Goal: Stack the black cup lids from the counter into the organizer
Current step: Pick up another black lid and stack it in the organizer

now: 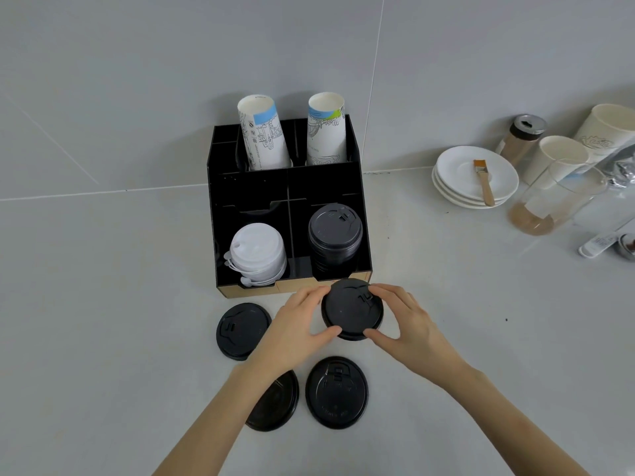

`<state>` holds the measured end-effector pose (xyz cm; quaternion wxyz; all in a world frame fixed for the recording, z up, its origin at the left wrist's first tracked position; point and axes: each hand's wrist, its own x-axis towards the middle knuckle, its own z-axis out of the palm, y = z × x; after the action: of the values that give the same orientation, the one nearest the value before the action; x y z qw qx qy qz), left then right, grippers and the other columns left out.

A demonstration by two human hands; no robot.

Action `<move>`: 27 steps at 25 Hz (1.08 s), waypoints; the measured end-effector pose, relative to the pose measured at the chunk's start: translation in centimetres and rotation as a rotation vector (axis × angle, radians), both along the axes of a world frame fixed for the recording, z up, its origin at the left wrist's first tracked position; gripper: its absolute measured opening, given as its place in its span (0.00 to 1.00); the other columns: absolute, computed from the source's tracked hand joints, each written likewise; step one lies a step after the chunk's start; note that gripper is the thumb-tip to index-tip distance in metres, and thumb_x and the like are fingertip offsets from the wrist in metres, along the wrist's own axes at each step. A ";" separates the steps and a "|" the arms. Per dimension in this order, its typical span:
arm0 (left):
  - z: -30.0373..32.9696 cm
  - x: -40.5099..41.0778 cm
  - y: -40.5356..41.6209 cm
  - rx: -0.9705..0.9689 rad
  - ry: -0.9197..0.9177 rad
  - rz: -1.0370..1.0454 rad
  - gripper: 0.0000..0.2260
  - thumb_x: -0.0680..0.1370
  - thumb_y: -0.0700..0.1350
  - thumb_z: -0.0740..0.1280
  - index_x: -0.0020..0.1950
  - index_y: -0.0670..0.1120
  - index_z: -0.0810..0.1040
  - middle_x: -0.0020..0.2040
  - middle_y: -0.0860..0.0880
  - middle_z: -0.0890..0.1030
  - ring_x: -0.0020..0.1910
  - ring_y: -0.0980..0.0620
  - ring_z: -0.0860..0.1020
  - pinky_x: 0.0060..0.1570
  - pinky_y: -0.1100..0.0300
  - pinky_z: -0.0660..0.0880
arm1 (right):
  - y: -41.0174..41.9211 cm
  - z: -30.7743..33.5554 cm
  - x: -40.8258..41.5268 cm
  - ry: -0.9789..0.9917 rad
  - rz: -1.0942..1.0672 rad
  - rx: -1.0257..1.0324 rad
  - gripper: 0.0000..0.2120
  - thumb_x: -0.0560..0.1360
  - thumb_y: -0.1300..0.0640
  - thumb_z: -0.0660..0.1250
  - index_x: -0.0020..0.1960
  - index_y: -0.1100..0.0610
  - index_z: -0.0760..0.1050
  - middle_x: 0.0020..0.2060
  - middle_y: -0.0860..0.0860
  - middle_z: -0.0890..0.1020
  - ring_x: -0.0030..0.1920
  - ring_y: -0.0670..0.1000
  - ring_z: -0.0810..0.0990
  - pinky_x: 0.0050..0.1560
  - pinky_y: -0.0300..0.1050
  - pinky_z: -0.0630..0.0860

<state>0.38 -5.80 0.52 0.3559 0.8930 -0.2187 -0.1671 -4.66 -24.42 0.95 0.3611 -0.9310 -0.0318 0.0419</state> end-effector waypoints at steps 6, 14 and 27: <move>3.0 2.2 0.0 -0.094 -0.097 0.023 0.26 0.73 0.46 0.67 0.68 0.48 0.62 0.65 0.49 0.67 0.60 0.57 0.67 0.58 0.69 0.59 | -0.3 3.2 2.2 -0.117 -0.005 -0.020 0.26 0.70 0.56 0.69 0.66 0.55 0.63 0.64 0.51 0.71 0.63 0.51 0.69 0.62 0.37 0.62; 4.7 6.5 -0.6 -0.040 -0.155 0.060 0.30 0.72 0.48 0.69 0.69 0.45 0.60 0.68 0.46 0.66 0.65 0.48 0.67 0.67 0.51 0.65 | -0.2 4.8 7.0 -0.154 -0.022 -0.035 0.25 0.71 0.57 0.68 0.65 0.57 0.64 0.65 0.53 0.70 0.64 0.53 0.69 0.62 0.38 0.61; 2.8 10.3 -1.6 0.039 -0.147 0.122 0.29 0.72 0.49 0.68 0.69 0.45 0.60 0.68 0.44 0.66 0.66 0.45 0.65 0.67 0.48 0.64 | -0.5 3.5 11.8 -0.049 0.010 -0.082 0.26 0.71 0.57 0.67 0.66 0.58 0.63 0.67 0.55 0.69 0.65 0.56 0.68 0.66 0.45 0.63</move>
<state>10.67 -7.38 3.36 0.3309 0.9213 -0.1861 -0.0835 7.16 -24.94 4.49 0.3214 -0.9457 -0.0433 0.0222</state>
